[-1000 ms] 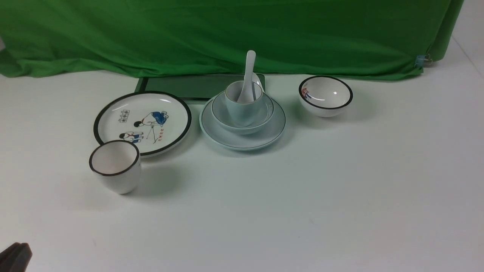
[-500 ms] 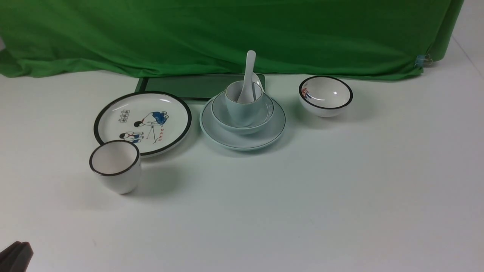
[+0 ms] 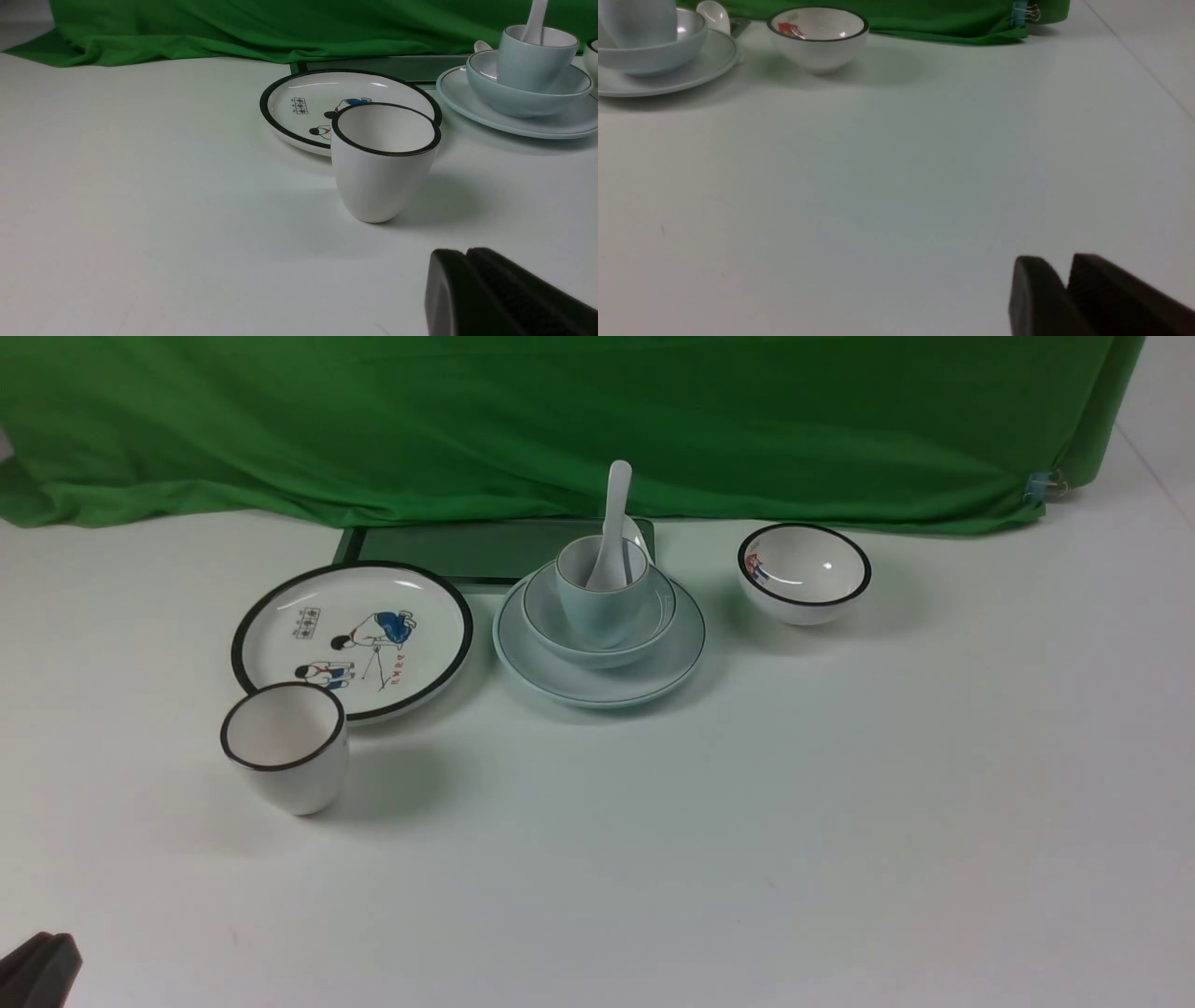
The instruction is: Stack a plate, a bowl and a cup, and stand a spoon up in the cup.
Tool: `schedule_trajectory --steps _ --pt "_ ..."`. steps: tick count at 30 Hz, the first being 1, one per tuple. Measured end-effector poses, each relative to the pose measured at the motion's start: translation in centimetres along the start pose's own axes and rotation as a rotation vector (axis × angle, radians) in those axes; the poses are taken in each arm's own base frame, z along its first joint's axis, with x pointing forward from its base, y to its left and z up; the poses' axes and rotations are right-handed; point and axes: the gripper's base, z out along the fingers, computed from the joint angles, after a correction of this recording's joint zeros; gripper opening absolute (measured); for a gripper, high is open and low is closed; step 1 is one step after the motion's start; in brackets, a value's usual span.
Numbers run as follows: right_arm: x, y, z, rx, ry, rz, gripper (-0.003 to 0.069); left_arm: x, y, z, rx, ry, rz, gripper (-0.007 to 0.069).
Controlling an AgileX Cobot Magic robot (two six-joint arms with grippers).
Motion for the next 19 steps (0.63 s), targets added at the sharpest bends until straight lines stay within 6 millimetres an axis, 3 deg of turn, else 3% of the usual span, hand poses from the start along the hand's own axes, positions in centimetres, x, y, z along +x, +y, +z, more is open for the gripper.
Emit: schedule_trajectory --steps 19 --pt "0.0 0.0 0.0 0.0 0.0 0.0 0.0192 0.0 0.0 0.0 0.0 0.0 0.0 -0.0029"
